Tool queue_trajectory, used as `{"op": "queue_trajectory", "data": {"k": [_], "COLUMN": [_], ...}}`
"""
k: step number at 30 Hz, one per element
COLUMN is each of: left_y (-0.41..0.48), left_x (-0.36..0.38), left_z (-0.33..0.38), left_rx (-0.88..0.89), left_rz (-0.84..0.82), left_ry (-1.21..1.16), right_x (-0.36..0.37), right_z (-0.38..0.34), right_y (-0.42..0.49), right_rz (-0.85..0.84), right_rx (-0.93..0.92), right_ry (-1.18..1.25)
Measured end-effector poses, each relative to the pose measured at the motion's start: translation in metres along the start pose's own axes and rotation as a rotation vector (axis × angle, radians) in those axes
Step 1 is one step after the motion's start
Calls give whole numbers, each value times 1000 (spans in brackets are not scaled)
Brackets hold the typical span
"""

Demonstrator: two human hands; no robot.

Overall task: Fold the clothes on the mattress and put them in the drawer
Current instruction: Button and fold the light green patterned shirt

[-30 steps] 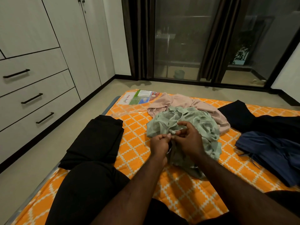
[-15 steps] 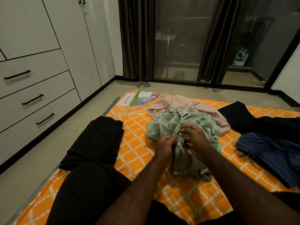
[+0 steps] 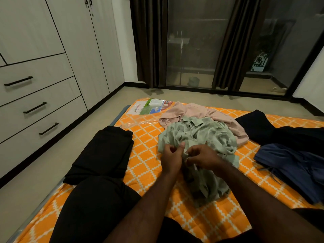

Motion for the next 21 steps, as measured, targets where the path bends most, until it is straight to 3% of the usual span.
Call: {"op": "queue_trajectory", "data": {"k": [4,6,8,11,13,16,21], "left_y": [0,-1,0,0,0,-8,-15], "left_x": [-4,-3,-2,-5,-3,5,18], "left_z": [0,0,1,3,2,14,16], "left_rx": [-10,-5,-5,-14,-10,101,76], "left_rz": [16,-4,-22,-2,-24,-72,-222], "left_ry": [25,39,44,137,178,82,-291], "right_x": [27,31,23,-16,-34,-35,-14], "right_z": [12,14,10,6,8,6,4], "right_y": [-9,-9,-2,10,9,7,9], "right_rz": [-347,-371,-233,234,447,468,266], "right_rx": [44,30,-6,-40,-33,-58,-32], "right_ry": [-283,-313,-227,-103,-22,7,92]}}
Point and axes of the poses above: each hand's wrist, its own y-axis towards the middle knuckle, its own x-axis out of the palm, z = x × y, the point moved 8 cm from there along y, towards the middle knuckle, and after that the axes turned 7 degrees about z, right-handed, at the moved point
